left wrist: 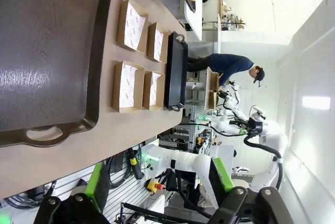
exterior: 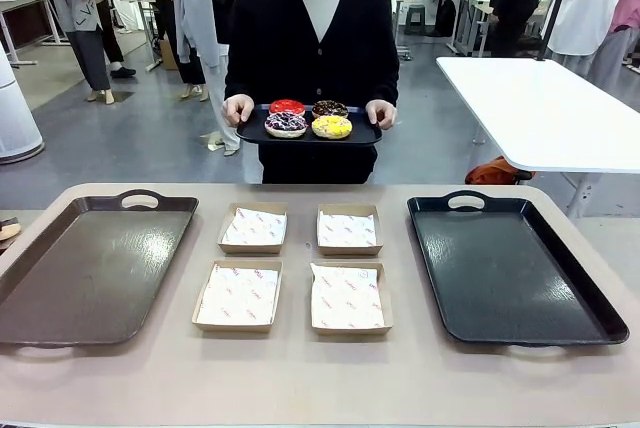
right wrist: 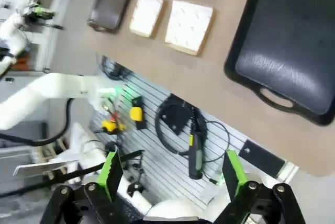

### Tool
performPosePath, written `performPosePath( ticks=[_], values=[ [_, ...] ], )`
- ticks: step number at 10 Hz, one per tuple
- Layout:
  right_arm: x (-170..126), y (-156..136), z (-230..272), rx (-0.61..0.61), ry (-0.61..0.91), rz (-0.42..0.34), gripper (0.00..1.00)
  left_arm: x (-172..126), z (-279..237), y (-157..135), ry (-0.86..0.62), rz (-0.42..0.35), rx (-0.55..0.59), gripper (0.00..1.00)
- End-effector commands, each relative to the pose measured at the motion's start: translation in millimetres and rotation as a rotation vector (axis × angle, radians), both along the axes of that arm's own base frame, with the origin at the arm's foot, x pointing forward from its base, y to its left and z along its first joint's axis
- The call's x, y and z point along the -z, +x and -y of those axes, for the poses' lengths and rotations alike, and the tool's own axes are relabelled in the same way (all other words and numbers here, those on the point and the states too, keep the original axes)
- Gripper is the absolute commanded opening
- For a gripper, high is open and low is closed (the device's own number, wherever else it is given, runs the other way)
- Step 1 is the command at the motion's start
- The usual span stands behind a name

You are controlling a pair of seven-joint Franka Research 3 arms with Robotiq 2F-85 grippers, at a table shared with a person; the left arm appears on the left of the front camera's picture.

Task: Individually package the donuts and arrange them on the tray.
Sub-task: Pick up one Paper togo box.

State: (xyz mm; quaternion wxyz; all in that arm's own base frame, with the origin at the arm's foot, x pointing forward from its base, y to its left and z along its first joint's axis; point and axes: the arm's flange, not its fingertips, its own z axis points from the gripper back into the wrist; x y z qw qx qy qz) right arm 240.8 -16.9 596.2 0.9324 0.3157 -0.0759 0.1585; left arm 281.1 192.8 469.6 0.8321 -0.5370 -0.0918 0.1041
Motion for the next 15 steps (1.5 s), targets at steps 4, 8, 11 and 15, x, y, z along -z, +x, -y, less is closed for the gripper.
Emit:
performPosePath(
  ticks=[4,8,11,15],
  values=[
    [47,86,-143,-0.1,-0.458,-0.042,1.0,-1,0,1,-0.018,0.014,0.004,1.0],
    [113,126,-207,0.055,-0.517,0.01,1.0,-1,0,1,-0.018,0.014,0.004,1.0],
    [156,140,-227,0.155,-0.484,0.046,1.0,-1,0,1,-0.018,0.014,0.004,1.0],
    [207,143,-258,0.183,-0.459,0.023,1.0,-1,0,1,-0.018,0.014,0.004,1.0]
  ],
)
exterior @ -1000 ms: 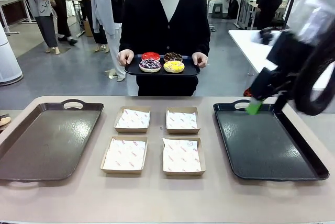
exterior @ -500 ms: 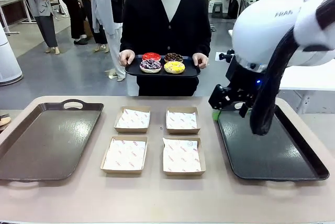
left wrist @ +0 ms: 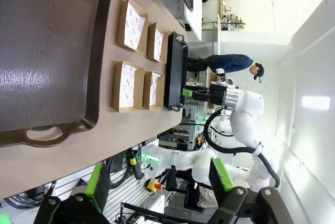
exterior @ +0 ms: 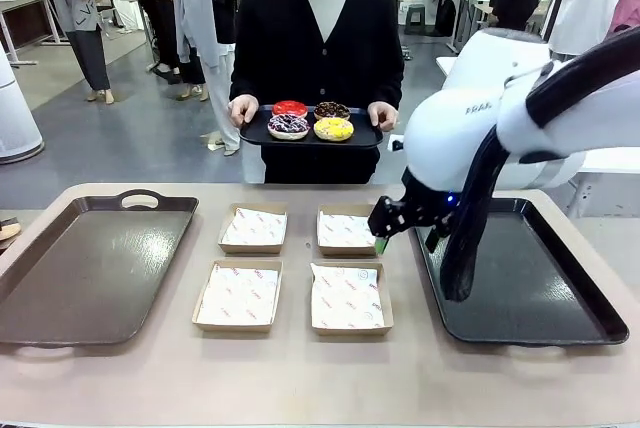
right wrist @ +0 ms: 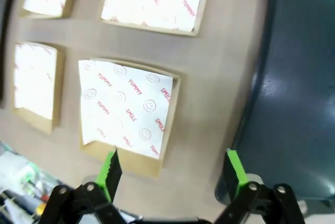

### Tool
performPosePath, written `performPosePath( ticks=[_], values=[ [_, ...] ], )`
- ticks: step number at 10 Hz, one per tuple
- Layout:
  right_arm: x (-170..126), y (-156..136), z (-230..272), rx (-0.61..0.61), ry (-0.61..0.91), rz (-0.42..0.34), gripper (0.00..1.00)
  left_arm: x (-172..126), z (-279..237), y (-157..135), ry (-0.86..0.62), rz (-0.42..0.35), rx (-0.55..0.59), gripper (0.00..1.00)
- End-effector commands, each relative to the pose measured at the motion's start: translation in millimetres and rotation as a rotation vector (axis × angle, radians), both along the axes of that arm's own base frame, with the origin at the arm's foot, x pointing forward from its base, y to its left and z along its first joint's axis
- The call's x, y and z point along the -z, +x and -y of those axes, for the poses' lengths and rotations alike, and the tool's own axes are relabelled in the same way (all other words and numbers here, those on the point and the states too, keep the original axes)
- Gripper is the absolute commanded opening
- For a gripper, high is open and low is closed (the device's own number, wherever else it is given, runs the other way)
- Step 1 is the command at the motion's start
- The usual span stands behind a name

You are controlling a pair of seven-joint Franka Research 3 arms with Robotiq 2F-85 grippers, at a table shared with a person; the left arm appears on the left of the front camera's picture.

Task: Individually package the donuts and arrange them on the tray.
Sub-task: Pick up one Paper togo box.

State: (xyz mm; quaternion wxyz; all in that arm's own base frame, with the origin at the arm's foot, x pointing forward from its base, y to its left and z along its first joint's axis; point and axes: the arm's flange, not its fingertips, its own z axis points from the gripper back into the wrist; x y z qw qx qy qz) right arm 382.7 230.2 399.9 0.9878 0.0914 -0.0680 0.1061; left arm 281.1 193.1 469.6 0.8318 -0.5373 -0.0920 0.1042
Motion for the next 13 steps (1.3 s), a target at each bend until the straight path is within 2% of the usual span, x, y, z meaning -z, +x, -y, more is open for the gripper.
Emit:
performPosePath(
  ticks=[1,3,5,6,7,13],
  values=[
    [23,-2,-18,0.03,-0.001,0.011,1.0,-1,0,1,-0.017,0.014,0.004,1.0],
    [43,-9,-25,0.023,-0.035,-0.005,1.0,-1,0,1,-0.017,0.014,0.004,1.0],
    [47,-11,-22,0.044,-0.018,-0.021,1.0,-1,0,1,-0.017,0.014,0.004,1.0],
    [47,-13,-21,0.041,0.018,-0.022,1.0,-1,0,1,-0.017,0.014,0.004,1.0],
    [45,-10,-20,0.008,-0.007,-0.04,1.0,-1,0,1,-0.017,0.014,0.004,1.0],
    [45,-10,-20,0.008,-0.007,-0.04,1.0,-1,0,1,-0.017,0.014,0.004,1.0]
  ],
)
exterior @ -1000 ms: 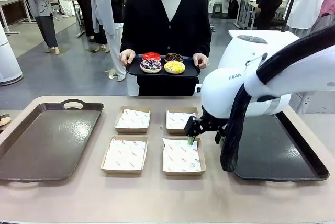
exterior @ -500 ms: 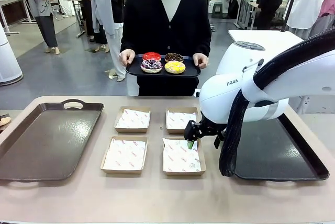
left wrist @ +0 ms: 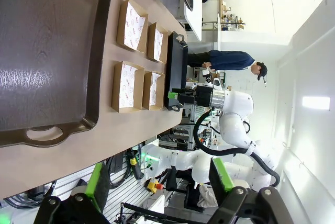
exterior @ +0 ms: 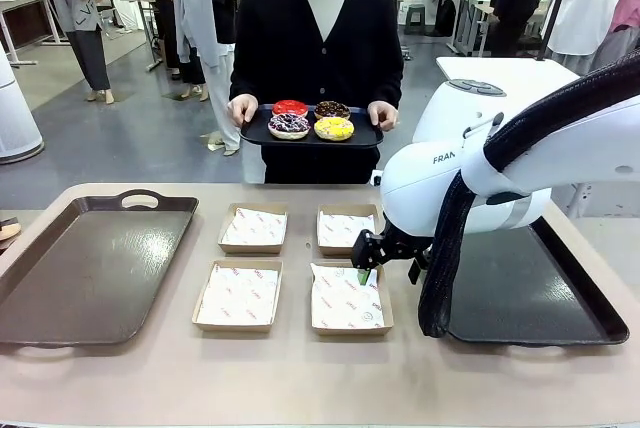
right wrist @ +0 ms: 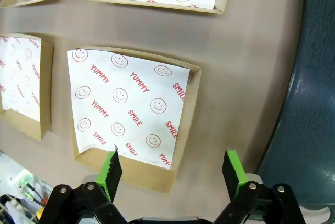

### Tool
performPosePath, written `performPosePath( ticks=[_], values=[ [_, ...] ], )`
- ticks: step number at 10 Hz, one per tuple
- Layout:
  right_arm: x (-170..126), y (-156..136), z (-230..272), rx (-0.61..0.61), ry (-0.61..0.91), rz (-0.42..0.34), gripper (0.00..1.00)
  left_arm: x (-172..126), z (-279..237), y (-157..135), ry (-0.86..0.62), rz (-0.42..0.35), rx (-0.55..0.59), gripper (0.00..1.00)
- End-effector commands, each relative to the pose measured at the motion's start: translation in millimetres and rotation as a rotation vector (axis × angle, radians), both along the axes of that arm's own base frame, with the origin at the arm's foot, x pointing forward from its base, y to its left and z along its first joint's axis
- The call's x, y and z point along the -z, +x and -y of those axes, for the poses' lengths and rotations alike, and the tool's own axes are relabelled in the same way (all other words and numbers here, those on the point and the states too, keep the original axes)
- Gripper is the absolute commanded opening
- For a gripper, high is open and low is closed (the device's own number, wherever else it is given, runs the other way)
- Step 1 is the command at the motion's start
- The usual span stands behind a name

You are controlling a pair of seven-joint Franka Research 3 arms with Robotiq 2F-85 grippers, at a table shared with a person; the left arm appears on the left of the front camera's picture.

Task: Individually package the donuts and arrange them on the tray.
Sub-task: Pick up one Paper togo box.

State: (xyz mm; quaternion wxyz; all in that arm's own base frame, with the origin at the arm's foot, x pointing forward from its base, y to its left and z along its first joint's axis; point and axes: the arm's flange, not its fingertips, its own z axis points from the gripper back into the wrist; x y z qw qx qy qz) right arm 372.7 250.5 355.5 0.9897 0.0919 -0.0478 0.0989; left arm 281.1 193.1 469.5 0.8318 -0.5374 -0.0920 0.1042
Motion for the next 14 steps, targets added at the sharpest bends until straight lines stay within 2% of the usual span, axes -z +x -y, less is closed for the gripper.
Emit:
performPosePath(
  ticks=[1,2,5,13,14],
  values=[
    [0,0,0,0.0,0.0,0.0,1.0,-1,0,1,-0.017,0.014,0.004,1.0],
    [1,-4,2,0.058,-0.017,0.034,1.0,-1,0,1,-0.017,0.014,0.004,1.0],
    [16,1,-5,0.164,-0.116,0.033,1.0,-1,0,1,-0.017,0.014,0.004,1.0],
    [41,23,-32,0.213,-0.21,-0.006,1.0,-1,0,1,-0.017,0.014,0.004,1.0],
    [42,23,-33,0.197,-0.191,-0.01,0.71,-1,0,1,-0.017,0.014,0.004,1.0]
  ],
)
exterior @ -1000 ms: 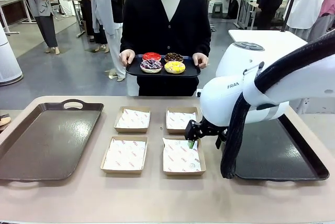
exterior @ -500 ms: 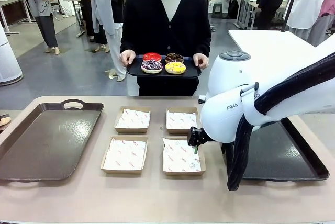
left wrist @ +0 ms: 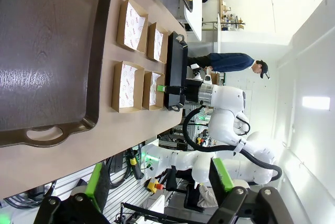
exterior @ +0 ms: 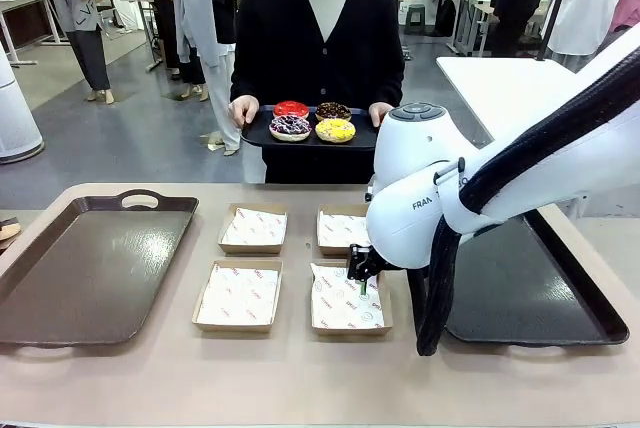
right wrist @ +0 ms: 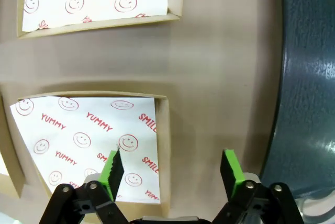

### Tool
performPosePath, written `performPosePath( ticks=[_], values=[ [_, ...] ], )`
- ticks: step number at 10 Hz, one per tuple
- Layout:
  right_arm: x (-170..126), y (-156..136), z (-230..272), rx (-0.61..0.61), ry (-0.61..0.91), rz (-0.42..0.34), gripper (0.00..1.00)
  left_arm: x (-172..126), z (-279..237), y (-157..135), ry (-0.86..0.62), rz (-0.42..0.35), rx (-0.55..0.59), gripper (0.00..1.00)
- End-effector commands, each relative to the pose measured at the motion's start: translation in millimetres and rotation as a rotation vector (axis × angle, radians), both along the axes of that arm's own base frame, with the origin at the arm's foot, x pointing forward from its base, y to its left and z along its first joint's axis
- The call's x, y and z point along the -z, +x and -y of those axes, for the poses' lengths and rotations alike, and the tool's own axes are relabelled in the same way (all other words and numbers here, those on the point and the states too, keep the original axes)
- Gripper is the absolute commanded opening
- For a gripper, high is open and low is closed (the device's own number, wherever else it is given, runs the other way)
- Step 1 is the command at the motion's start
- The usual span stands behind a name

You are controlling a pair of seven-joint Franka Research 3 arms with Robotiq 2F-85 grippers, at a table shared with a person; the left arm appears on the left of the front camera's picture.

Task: Individually package the donuts and arrange them on the tray.
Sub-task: Pick up one Paper togo box.

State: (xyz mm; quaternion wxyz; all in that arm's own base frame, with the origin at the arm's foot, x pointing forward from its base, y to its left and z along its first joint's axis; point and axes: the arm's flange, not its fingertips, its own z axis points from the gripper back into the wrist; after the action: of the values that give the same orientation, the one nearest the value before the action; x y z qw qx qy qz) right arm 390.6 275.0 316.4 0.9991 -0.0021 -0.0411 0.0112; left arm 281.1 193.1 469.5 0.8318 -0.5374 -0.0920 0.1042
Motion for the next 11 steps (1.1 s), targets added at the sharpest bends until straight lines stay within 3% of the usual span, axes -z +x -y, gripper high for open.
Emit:
performPosePath(
  ticks=[1,2,3,11],
  values=[
    [3.1,4.9,-11.4,0.006,-0.004,-0.016,0.41,-1.5,0.2,0.6,-0.017,0.014,0.004,1.0],
    [2.9,6.4,-10.4,0.007,-0.006,-0.012,0.13,-1.5,0.2,0.6,-0.017,0.014,0.004,1.0],
    [2.5,5.8,-10.5,0.005,-0.006,-0.01,0.0,-1.5,0.2,0.6,-0.017,0.014,0.004,1.0],
    [-4.1,-0.4,-5.2,0.012,0.017,-0.014,0.0,-1.5,0.2,0.6,-0.017,0.014,0.004,1.0]
  ],
)
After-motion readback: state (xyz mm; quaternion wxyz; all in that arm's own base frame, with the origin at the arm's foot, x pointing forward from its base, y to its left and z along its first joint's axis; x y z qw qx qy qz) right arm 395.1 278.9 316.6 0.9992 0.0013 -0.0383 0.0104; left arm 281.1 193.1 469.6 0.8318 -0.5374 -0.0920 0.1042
